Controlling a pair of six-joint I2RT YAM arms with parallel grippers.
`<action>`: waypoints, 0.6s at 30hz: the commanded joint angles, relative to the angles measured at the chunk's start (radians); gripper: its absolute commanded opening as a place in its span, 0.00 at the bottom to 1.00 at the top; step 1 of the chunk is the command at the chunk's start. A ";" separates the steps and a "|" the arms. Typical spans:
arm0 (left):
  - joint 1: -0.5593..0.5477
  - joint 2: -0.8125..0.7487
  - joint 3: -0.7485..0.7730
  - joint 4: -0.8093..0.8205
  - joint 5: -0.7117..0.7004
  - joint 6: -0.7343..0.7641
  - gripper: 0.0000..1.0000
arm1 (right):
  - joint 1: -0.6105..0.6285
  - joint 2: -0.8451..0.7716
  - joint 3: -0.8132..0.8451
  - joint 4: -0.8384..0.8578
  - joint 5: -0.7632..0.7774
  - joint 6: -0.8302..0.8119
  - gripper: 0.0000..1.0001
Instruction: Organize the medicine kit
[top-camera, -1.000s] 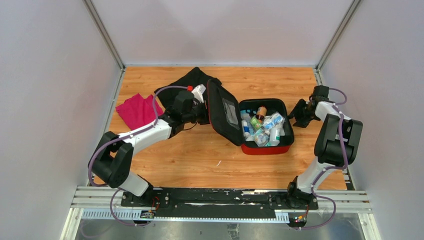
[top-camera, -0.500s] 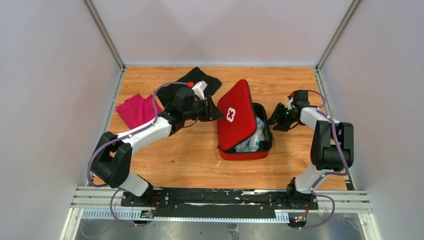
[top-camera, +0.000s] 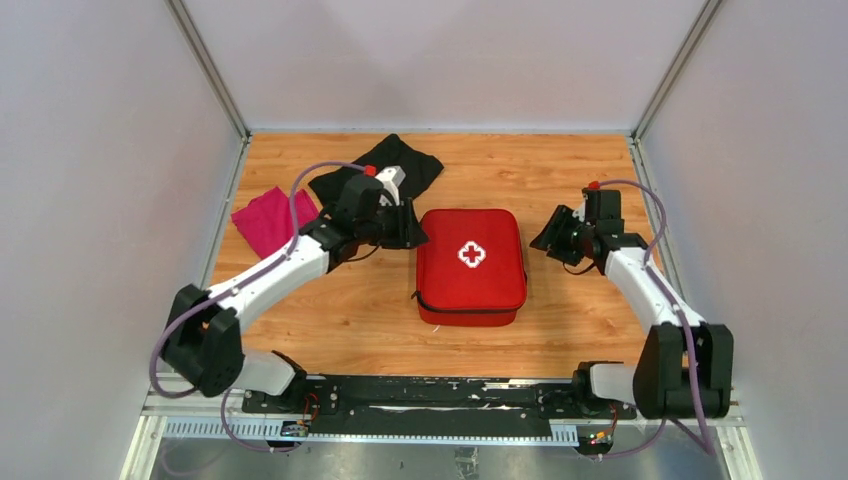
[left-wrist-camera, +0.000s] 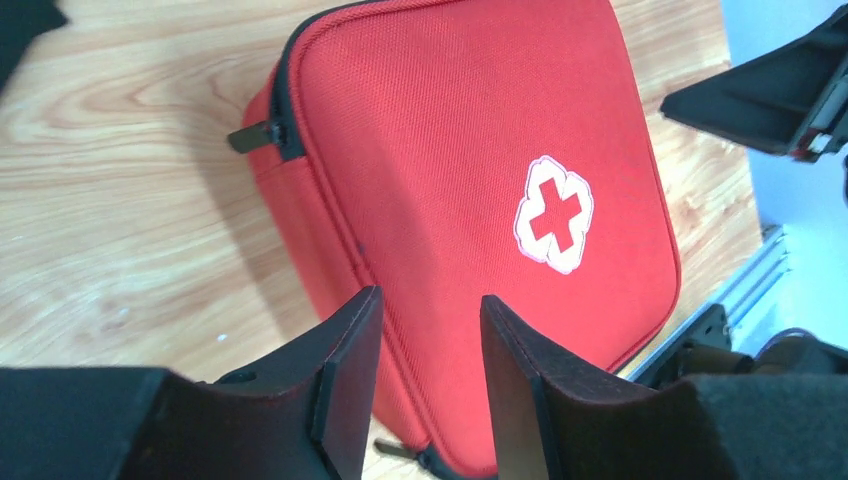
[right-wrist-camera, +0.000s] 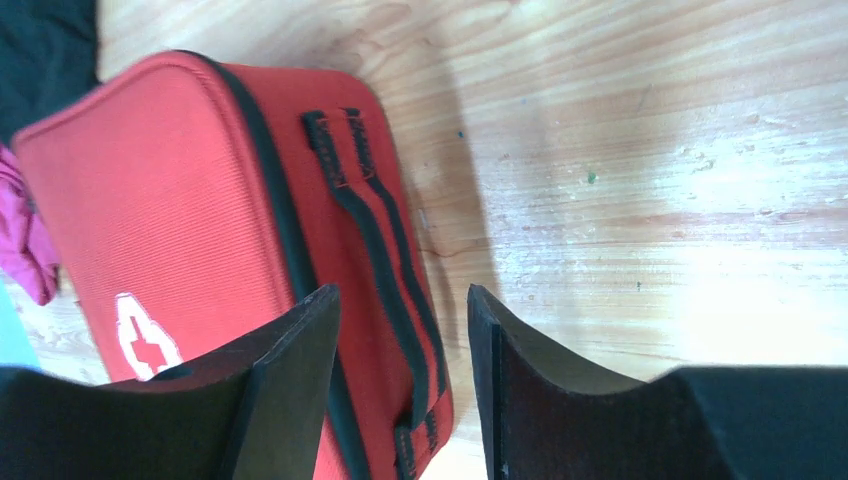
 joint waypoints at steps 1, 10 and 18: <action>-0.006 -0.172 -0.019 -0.168 -0.122 0.105 0.50 | 0.002 -0.109 -0.038 -0.036 0.049 0.021 0.55; -0.006 -0.490 -0.378 0.026 -0.059 -0.012 0.68 | 0.003 -0.377 -0.124 -0.046 -0.099 -0.016 0.59; -0.012 -0.510 -0.462 0.107 0.019 -0.096 0.71 | 0.009 -0.398 -0.130 -0.029 -0.152 -0.003 0.60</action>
